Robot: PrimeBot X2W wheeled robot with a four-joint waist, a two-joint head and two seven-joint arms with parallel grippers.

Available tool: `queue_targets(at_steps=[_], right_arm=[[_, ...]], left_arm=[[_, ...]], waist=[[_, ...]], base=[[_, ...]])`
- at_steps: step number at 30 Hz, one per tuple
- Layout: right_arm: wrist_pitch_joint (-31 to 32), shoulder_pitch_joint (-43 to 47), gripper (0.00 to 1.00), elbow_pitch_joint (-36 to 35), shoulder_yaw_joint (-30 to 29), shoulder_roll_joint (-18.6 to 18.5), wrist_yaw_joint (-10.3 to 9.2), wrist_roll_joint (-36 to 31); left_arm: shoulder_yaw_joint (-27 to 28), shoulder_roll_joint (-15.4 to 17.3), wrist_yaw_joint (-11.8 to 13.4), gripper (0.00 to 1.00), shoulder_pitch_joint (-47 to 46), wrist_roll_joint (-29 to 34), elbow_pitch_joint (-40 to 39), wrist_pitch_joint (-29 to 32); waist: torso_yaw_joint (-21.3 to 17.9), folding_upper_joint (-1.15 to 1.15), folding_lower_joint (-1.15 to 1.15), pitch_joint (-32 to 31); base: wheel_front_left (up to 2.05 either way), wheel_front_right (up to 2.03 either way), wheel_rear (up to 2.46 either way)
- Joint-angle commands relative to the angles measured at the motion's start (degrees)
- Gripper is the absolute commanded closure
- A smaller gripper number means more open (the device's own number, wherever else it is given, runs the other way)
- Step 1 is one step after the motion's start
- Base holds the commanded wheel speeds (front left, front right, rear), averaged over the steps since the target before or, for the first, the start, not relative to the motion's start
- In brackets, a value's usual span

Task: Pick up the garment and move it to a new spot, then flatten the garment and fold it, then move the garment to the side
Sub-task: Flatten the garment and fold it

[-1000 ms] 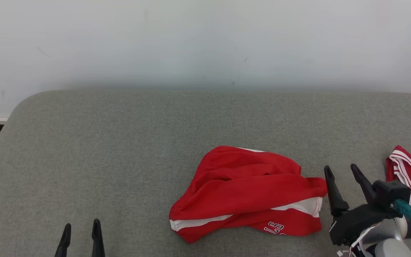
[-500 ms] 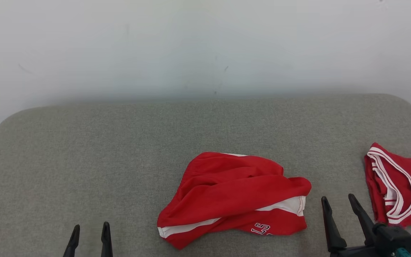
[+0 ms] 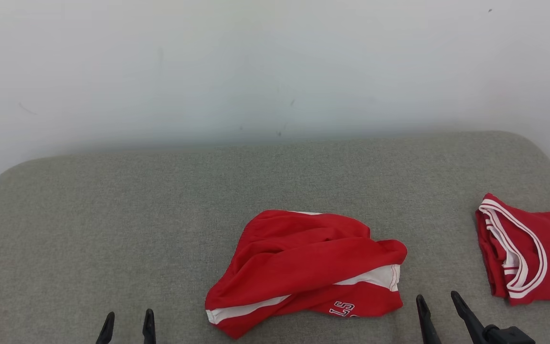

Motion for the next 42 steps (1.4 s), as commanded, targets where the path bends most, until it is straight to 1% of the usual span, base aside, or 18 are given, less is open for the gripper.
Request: queue_targets(at_steps=[1, 17, 25, 28, 33, 34, 35, 42], right_arm=[[-0.1, 0.32, 0.0, -0.02, 0.08, -0.27, -0.15, 0.14], [0.1, -0.33, 0.0, -0.19, 0.41, -0.36, -0.15, 1.26], [-0.16, -0.66, 0.0, 0.2, 0.13, -0.18, -0.15, 1.63], [0.1, -0.89, 0.0, 0.27, 0.1, -0.15, -0.15, 1.76], [0.64, -1.58, 0.0, 0.58, 0.41, -0.42, -0.15, 1.83], [0.64, -1.58, 0.0, 0.58, 0.41, -0.42, -0.15, 1.83], [0.68, -1.83, 0.0, 0.78, 0.57, -0.5, -0.15, 1.85], [0.93, -3.33, 0.0, 1.54, 1.97, -0.72, -0.15, 2.14]], left_arm=[[0.07, -0.02, 0.11, 0.0, 0.86, -0.26, 0.13, -0.16], [-0.12, -0.02, 0.1, 0.0, 1.32, 0.03, -0.01, -0.16], [-1.56, -0.02, -0.16, 0.0, 1.68, 0.0, 2.14, -0.16], [-2.91, -0.02, -0.29, 0.0, 0.96, -0.09, 5.04, -0.16], [-6.04, 0.1, -0.66, 0.0, -3.29, -1.14, 13.16, -0.16], [-6.04, 0.1, -0.66, 0.0, -3.29, -1.14, 13.16, -0.16], [-6.78, 0.19, -0.72, 0.0, -4.27, -1.35, 14.95, -0.16], [-10.39, 0.34, -0.65, 0.0, -11.37, -4.86, 23.64, 0.76]], waist=[[-0.06, 0.0, 0.01, -0.01], [-0.06, 0.0, 0.01, 0.44], [-0.67, 0.0, 0.01, 0.79], [-0.78, 0.0, 0.01, 0.91], [-1.0, 0.0, 0.01, 1.43], [-1.0, 0.0, 0.01, 1.43], [-1.09, 0.0, 0.01, 1.58], [-2.0, 0.0, 0.01, 2.76]], base=[[0.0, 0.0, 0.0], [0.0, 0.0, 0.0], [0.0, 0.0, 0.0], [0.0, 0.0, 0.0], [0.0, 0.0, 0.0], [0.0, 0.0, 0.0], [0.0, 0.0, 0.0], [0.0, 0.0, 0.0]])
